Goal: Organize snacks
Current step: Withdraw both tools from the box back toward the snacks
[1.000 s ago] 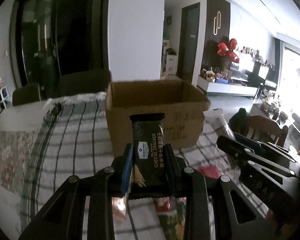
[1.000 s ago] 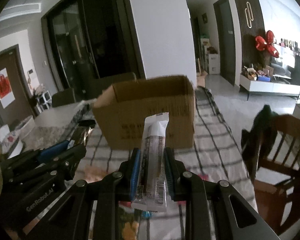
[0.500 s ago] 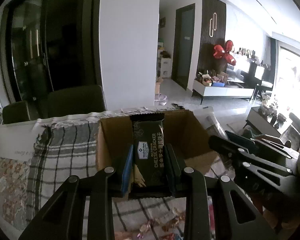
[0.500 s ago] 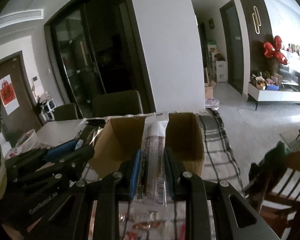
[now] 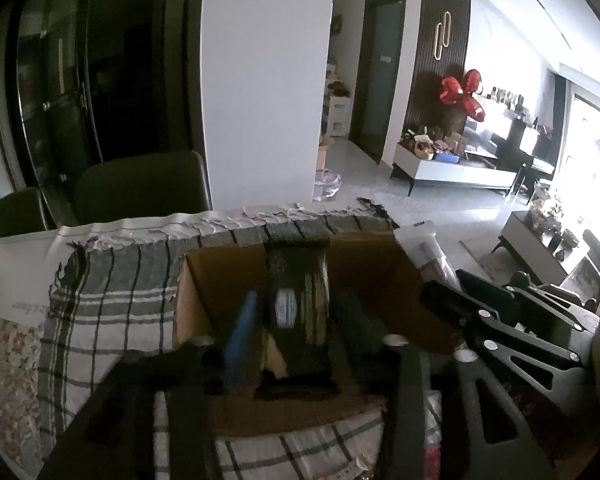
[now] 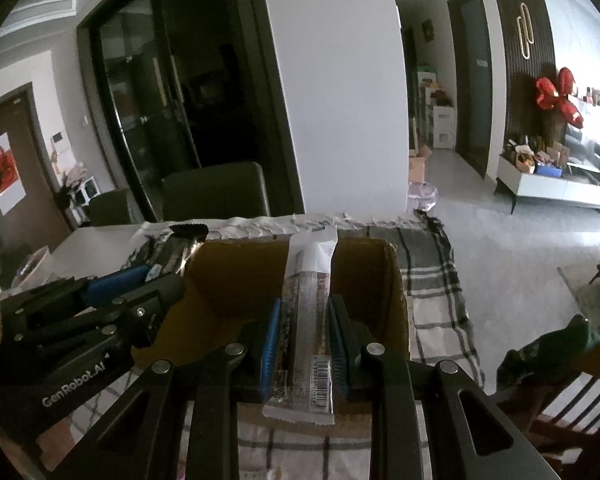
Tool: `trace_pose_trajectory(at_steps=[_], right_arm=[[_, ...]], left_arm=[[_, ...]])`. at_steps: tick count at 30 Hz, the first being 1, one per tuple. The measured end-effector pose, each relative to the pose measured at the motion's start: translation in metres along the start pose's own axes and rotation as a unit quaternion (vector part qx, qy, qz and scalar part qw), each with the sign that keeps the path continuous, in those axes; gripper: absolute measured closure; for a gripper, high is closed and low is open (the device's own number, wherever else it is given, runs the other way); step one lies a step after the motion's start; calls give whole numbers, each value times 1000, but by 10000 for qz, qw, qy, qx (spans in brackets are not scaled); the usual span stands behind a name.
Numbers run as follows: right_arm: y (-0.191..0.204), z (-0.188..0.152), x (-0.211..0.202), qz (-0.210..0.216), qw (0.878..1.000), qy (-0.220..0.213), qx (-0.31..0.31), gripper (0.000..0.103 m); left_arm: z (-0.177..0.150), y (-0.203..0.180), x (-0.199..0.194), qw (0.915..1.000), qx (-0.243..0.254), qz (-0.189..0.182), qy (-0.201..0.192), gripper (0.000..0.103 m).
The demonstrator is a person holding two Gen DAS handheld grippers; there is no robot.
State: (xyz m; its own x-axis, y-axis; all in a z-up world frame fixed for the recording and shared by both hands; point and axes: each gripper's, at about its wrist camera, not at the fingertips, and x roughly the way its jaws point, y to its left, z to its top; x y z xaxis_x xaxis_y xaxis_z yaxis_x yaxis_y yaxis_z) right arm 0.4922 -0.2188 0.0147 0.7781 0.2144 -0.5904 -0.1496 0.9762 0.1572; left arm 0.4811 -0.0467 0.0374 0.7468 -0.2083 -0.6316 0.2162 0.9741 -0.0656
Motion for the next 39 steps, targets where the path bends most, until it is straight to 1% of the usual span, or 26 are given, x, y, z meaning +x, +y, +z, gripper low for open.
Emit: trace_pose_trajectory(at_steps=[1,3,4,5,6,8,9,10,11,13,17,20,24,27,30,33,39], right_arm=[[-1,0,0,-38,10000,-22,6,73],[-1,-1,-2,-152,9998,-94,-37,64],[0,-2,-4,-207,9997,-136,-64,57],[0,-4,-8,-261,9994,-201,-101,53],[1,-4,-11,-319,9991,-238,-123,51],[1,-6,-18,-382,9988,-286,-133,46],[2,-8,-23,-394,9986,-334,-140,45],[3,-10,-28,-422,9983,-368,-157,42],[5,-13,-35,-456,9980,-411,-168,36],[7,-16,-44,-496,9973,-496,-194,29],[10,-27,-65,-555,9961,-641,-223,17],[11,-36,-78,-560,9962,-648,-168,13],[9,-50,-91,-507,9968,-607,-73,13],[7,-62,-101,-517,9968,-614,-1,12],[8,-74,-109,-533,9966,-629,12,11],[7,-84,-116,-566,9964,-629,61,11],[5,-105,-131,-801,9935,-774,233,11]], left_arm=[[0,1,-1,10000,-16,38,-29,45],[-1,1,-6,9999,-32,99,-83,45],[-2,2,-10,9999,-29,103,-121,42],[-4,2,-14,9998,-31,104,-148,40],[-4,3,-17,9998,-37,128,-177,37],[-7,4,-26,9994,-23,198,-269,37],[-9,4,-31,9992,-5,233,-314,35],[-13,2,-37,9990,19,260,-355,32],[-15,2,-42,9989,31,266,-379,31],[-22,-2,-54,9985,101,280,-454,30],[-34,-7,-74,9972,214,395,-605,26],[-44,-12,-90,9966,273,384,-676,25],[-58,-21,-109,9947,429,469,-808,21],[-68,-24,-118,9940,490,482,-850,20],[-81,-27,-125,9947,488,414,-800,20],[-94,-29,-130,9961,404,346,-702,18],[-115,-28,-133,9977,257,266,-571,18]])
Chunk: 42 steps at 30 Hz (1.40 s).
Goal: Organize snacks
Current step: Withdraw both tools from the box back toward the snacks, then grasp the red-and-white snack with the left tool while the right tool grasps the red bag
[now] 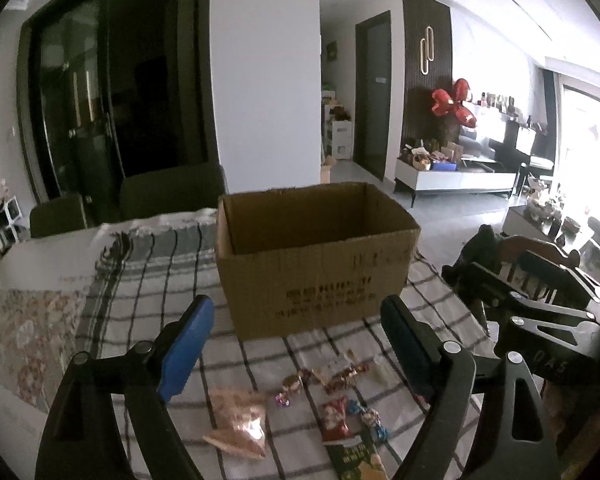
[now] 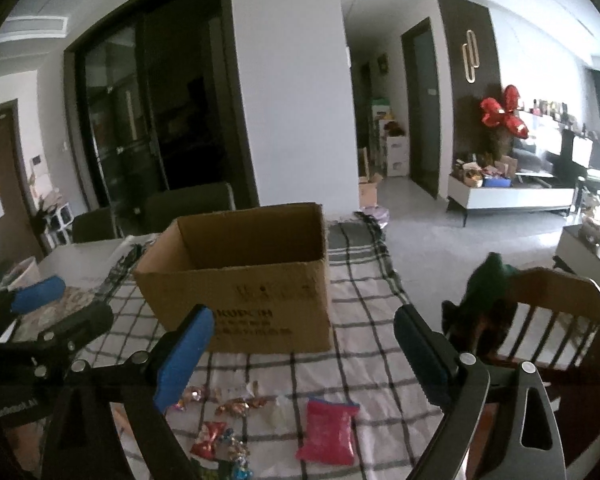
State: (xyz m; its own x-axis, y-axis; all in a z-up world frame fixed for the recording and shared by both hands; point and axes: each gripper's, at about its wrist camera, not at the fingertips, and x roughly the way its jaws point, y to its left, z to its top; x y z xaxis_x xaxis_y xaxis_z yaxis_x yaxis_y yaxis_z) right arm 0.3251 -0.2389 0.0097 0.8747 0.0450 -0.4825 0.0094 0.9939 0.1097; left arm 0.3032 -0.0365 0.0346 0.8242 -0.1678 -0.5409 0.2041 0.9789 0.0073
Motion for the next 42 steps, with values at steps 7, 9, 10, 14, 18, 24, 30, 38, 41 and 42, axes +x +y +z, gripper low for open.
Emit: trace_pose_trajectory(at_steps=[7,9,10,14,18,24,30,38,41,42], right_arm=[[-6,-24,-5,-91,9997,156,159,11],[-9,-32,-4,-79,9994,261,231,11],[-10,-36,-4,-93,9992,297,261,11],[-15,-50,-2,-157,9983,464,316,11],[-17,-64,5,-216,9972,655,302,11],[-18,-79,12,-266,9963,778,235,14],[-16,-87,27,-284,9955,889,146,23],[-18,-97,56,-139,9916,1267,204,38],[-19,-102,65,-114,9897,1404,259,41],[-19,-103,68,-111,9891,1442,271,42]], left_arm=[[-27,-8,-5,9998,127,2,136,18],[-36,-9,-4,9997,111,-44,208,18],[-40,-10,-3,9996,106,-39,241,18],[-59,-13,2,9992,174,84,343,18],[-74,-15,9,9986,176,114,495,21],[-91,-15,27,9969,26,32,792,30],[-101,-19,47,9946,45,7,1035,44],[-110,-23,72,9899,-99,-222,1399,56],[-114,-20,82,9874,-218,-265,1546,61],[-115,-20,84,9869,-228,-277,1574,63]])
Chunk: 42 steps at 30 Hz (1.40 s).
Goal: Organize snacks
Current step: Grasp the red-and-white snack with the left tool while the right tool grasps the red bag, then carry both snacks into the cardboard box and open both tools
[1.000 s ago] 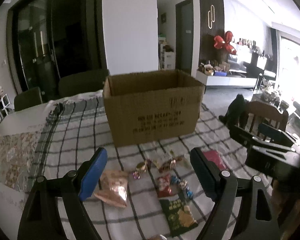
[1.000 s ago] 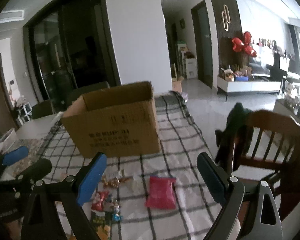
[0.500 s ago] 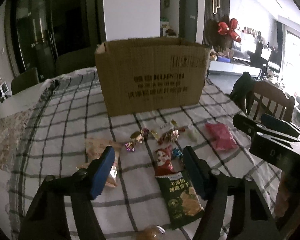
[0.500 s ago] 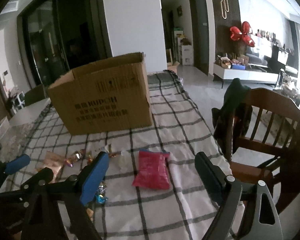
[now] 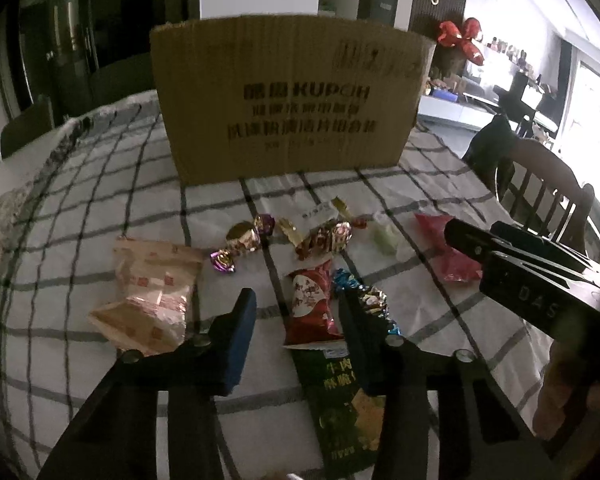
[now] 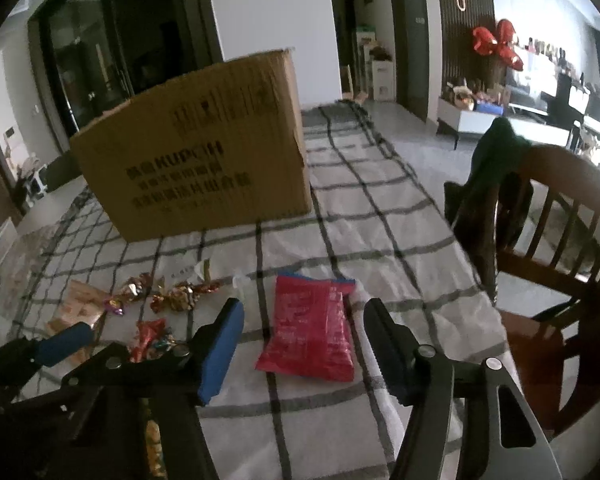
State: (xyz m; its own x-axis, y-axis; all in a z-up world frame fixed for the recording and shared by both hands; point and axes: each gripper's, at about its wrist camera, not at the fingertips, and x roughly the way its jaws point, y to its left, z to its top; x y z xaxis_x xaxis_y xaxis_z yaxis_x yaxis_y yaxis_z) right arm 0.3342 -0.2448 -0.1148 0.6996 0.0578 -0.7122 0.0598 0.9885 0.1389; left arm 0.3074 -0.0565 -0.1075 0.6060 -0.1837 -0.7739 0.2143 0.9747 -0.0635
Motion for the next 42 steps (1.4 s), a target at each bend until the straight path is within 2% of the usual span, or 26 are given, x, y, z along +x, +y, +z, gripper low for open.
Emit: trace_pose_trajectory(at_steps=[5,13,21,25,31,42], right_arm=[[-2,-2,11,2,9999,143,42,43],[-4,-2,23,-7,9996,265,65,50],[0,-5,31,-68,9994,338,-65,54],[1,-6,29,-88,9995,304,-99,58],[1,-4,15,-54,9998,144,-115,59],[13,10,-25,309,9992,-190,-195,60]], left_arm=[[1,-1,8,10000,-12,-61,68,65],[0,-1,21,9993,-134,-188,277,73],[0,-1,24,9991,-198,-252,289,77],[0,-1,20,9994,-185,-166,226,79],[4,-1,6,9996,-211,-150,93,79],[12,-1,-33,9991,-239,-133,-321,79]])
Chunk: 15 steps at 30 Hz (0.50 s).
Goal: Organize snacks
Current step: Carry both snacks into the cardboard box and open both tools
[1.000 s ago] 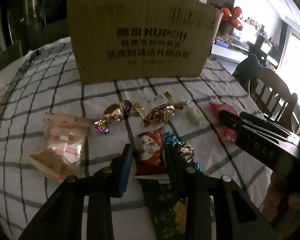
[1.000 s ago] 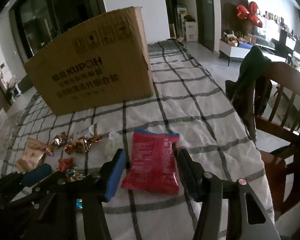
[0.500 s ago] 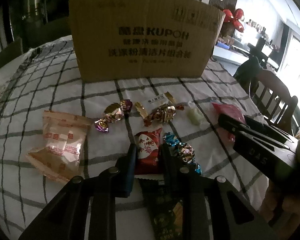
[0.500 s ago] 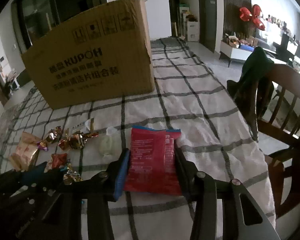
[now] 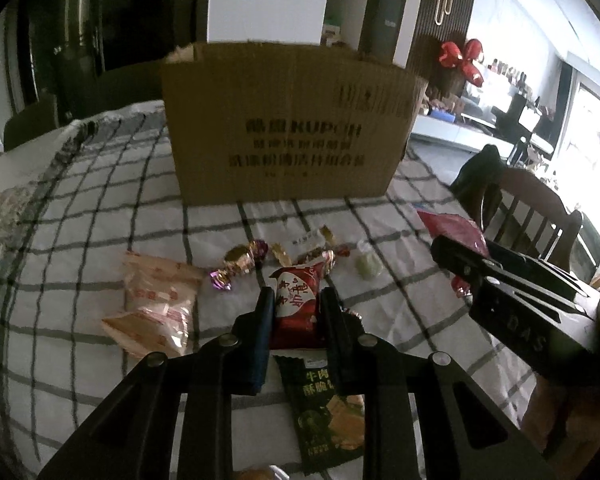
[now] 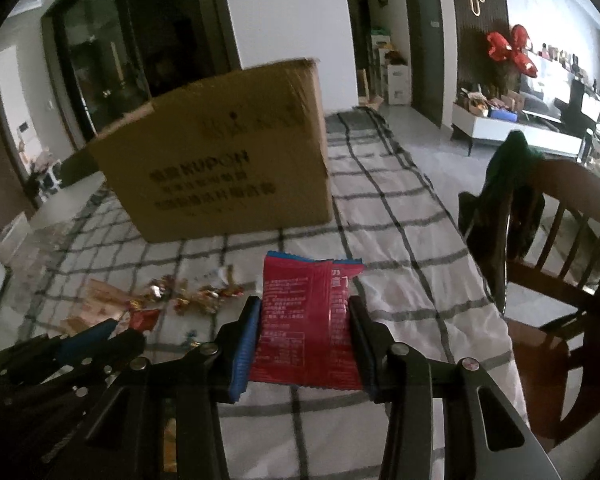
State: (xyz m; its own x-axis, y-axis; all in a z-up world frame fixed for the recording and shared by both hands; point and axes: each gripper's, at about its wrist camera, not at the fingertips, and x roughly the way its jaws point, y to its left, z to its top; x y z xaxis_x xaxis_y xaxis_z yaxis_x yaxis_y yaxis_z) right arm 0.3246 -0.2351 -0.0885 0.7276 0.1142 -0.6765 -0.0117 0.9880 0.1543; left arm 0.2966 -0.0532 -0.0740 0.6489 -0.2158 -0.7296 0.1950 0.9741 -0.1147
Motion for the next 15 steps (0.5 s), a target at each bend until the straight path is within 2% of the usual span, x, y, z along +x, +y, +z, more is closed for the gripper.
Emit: trace_pose_trajectory(at_steps=[15], right_arm=[[22,36,-40,385,9976,-543,-177,60]], left_arm=[[42,6,-48,9970,87,26,-770,79]])
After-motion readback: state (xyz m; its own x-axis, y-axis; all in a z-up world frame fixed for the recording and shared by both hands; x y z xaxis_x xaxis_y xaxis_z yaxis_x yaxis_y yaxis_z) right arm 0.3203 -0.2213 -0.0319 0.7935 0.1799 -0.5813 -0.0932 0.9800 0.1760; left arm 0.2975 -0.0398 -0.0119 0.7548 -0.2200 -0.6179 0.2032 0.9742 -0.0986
